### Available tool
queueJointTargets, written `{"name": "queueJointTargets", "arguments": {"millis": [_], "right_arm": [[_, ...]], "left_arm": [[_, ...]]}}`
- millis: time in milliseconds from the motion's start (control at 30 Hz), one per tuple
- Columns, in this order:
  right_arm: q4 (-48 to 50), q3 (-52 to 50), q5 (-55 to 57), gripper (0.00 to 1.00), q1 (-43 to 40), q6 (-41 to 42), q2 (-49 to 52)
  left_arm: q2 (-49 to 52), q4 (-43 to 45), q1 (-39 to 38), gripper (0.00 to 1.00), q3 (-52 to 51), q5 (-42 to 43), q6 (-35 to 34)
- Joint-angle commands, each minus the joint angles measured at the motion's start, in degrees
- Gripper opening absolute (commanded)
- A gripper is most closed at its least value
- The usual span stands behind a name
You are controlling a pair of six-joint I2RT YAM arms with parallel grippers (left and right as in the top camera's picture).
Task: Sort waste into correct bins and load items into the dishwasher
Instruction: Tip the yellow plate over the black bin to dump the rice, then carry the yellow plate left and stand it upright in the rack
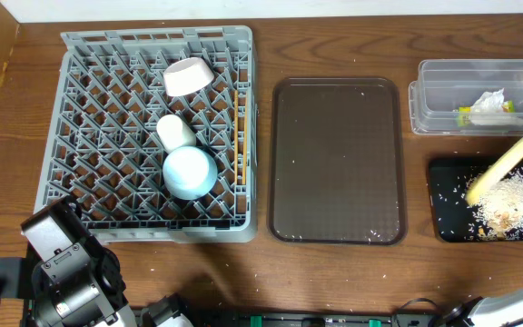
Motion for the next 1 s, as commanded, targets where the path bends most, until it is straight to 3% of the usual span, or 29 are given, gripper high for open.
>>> {"name": "queueJointTargets", "arguments": {"millis": [0, 267, 467, 600, 667, 800, 967], "right_arm": [[-0.09, -0.11, -4.31, 0.01, 1.07, -4.5, -2.86], [2.86, 0.07, -16.09, 0.01, 8.83, -4.09, -13.46], [14.82, 0.07, -16.24, 0.01, 16.81, 8.9, -18.4], [29.83, 0.07, -12.87, 0.01, 24.94, 24.37, -19.1], [39.98, 0.07, -6.08, 0.01, 30.53, 35.39, -19.08], [58.49, 0.07, 4.22, 0.01, 42.91, 49.81, -19.06], [81.42, 0.07, 14.95, 0.01, 58.6, 58.29, -17.7]], "left_arm": [[-0.07, -0.24, 0.42, 0.94, 0.9, -0.28, -0.94], [-0.07, -0.24, 0.42, 0.94, 0.9, -0.28, -0.94], [-0.07, -0.26, 0.42, 0.94, 0.9, -0.28, -0.94], [-0.07, -0.24, 0.42, 0.94, 0.9, -0.28, -0.94], [-0.07, -0.24, 0.42, 0.94, 0.9, -0.28, -0.94], [-0.07, -0.26, 0.42, 0.94, 0.9, -0.28, -0.94], [-0.07, -0.24, 0.42, 0.94, 0.9, -0.28, -0.94]]}}
